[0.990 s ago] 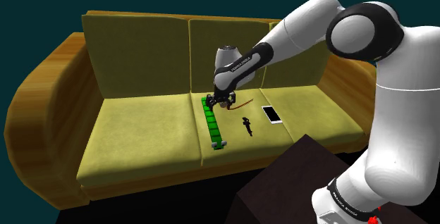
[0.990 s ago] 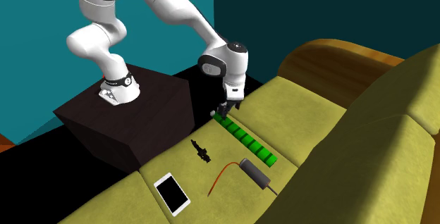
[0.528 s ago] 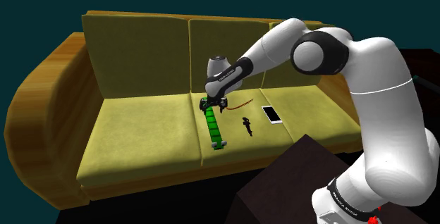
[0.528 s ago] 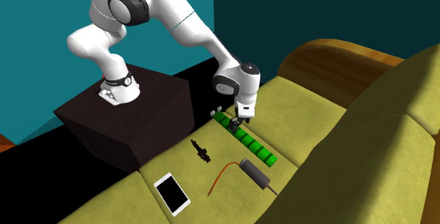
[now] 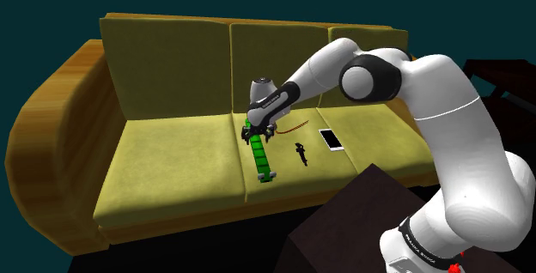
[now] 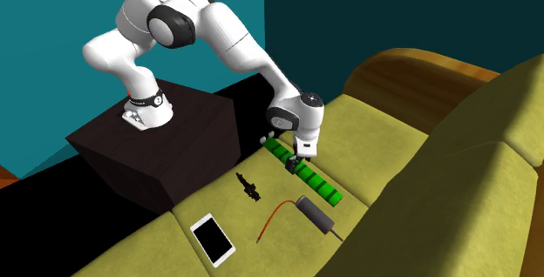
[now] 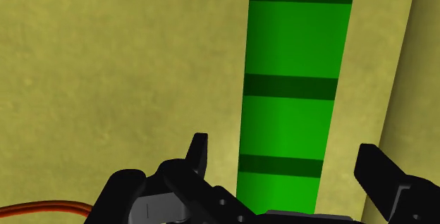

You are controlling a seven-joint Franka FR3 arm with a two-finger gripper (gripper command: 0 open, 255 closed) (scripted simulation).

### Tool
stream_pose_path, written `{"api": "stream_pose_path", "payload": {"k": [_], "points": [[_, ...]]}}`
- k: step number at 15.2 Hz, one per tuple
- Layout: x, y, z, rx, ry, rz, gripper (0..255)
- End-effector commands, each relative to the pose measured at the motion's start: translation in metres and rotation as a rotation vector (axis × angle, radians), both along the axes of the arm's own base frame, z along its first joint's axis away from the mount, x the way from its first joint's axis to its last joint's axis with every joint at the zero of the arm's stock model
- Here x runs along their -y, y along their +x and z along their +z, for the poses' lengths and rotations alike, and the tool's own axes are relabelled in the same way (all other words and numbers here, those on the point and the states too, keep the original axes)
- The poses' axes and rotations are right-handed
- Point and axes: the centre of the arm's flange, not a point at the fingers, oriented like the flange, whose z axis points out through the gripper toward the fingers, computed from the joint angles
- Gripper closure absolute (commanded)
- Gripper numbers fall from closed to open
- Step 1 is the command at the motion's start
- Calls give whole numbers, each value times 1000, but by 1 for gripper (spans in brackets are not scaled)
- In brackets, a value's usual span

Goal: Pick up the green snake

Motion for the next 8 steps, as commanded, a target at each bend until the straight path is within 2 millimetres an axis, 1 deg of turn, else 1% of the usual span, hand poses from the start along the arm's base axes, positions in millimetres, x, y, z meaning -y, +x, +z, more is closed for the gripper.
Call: {"api": "stream_pose_path", "payload": {"k": [1,2,3,8], "points": [[-1,1,-9,0,0,0,0],[-1,1,-9,0,0,0,0],[0,1,-9,0,0,0,255],[0,2,-9,0,0,0,255]]}}
